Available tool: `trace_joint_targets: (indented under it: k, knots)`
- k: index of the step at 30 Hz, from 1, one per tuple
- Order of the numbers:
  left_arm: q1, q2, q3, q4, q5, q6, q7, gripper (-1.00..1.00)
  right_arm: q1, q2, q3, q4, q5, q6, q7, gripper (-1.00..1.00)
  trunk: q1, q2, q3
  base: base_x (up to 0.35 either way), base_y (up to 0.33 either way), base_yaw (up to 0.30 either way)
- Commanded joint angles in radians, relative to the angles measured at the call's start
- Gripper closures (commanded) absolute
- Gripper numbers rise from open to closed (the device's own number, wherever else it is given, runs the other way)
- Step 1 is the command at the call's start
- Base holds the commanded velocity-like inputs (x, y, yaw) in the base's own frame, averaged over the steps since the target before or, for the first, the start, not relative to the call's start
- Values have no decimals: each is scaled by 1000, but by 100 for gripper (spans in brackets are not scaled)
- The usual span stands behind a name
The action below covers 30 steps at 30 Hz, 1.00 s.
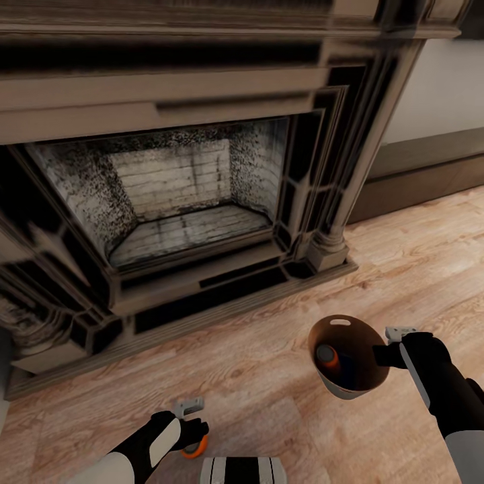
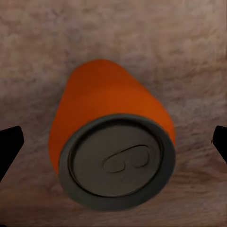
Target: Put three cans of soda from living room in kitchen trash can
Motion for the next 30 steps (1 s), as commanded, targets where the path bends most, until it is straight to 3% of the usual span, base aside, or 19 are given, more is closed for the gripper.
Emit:
trace_joint_targets:
  k: [1, 13, 17, 30]
  knots:
    - [0, 0, 0, 0, 0, 0, 0, -100, -1, 0, 0, 0, -9, 0, 5, 100, 0, -1, -4, 0, 0, 0]
    - [1, 0, 0, 0, -3, -37, 0, -100, -1, 0, 0, 0, -9, 0, 5, 100, 0, -1, -4, 0, 0, 0]
    - [1, 0, 0, 0, -4, -39, 0, -100, -1, 0, 0, -1, -9, 0, 5, 100, 2, -2, -19, 0, 0, 0]
    - [1, -5, 0, 0, -3, -39, 0, -100, -1, -3, 0, -5, -9, 0, 5, 100, 2, -2, -19, 0, 0, 0]
